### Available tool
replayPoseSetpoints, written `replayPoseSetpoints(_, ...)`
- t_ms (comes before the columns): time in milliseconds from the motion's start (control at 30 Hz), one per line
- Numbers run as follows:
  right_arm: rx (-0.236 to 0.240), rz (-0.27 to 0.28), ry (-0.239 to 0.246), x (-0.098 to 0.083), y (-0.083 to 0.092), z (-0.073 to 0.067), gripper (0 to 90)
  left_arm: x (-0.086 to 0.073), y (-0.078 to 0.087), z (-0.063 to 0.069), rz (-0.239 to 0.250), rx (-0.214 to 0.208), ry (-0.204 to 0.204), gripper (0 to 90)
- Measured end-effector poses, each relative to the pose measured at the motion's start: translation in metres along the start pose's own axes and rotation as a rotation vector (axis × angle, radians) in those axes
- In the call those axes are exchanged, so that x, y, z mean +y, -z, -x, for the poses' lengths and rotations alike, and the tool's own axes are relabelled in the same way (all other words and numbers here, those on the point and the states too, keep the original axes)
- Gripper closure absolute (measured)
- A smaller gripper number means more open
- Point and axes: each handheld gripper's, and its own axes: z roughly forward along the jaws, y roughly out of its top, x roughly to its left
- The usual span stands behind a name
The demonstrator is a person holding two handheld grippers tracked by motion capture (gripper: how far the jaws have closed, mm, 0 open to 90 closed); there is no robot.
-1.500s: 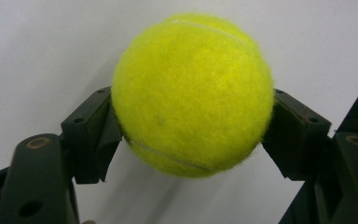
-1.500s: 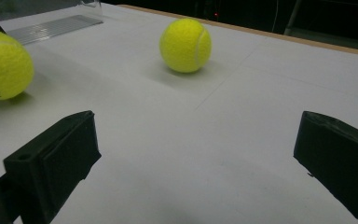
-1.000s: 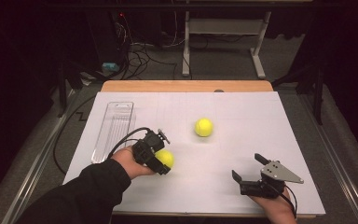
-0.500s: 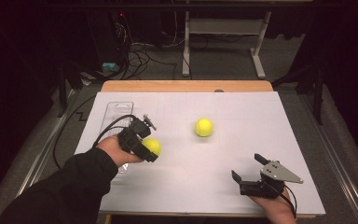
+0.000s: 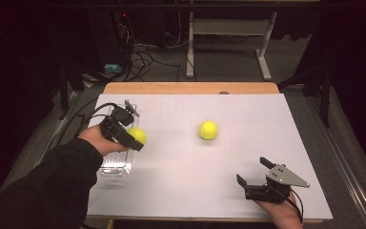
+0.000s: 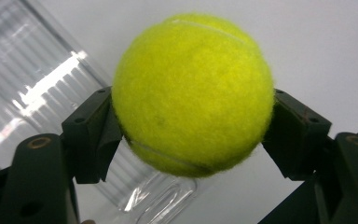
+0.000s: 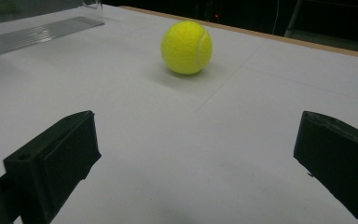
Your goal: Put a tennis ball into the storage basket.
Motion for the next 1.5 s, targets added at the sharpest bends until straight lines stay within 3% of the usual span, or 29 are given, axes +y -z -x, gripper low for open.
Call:
replayPoseSetpoints(367,-0.003,0.001,-0.002,0.0,0.001,0.0,0.0,-0.003,0.012,-0.027,-0.004,0.033,0.069,26.8)
replayPoseSetpoints(733,-0.005,0.003,0.002,0.0,0.001,0.0,0.0,-0.009,0.015,-0.061,-0.014,0.077,0.169,26.8)
replayPoseSetpoints(1067,-0.002,0.003,0.001,0.0,0.001,0.0,0.0,-0.005,0.009,-0.075,-0.028,0.109,0.214,26.8)
replayPoseSetpoints(1500,0.001,0.002,0.0,0.0,0.001,0.0,0.0,0.004,-0.008,-0.09,-0.041,0.096,0.267,26.7)
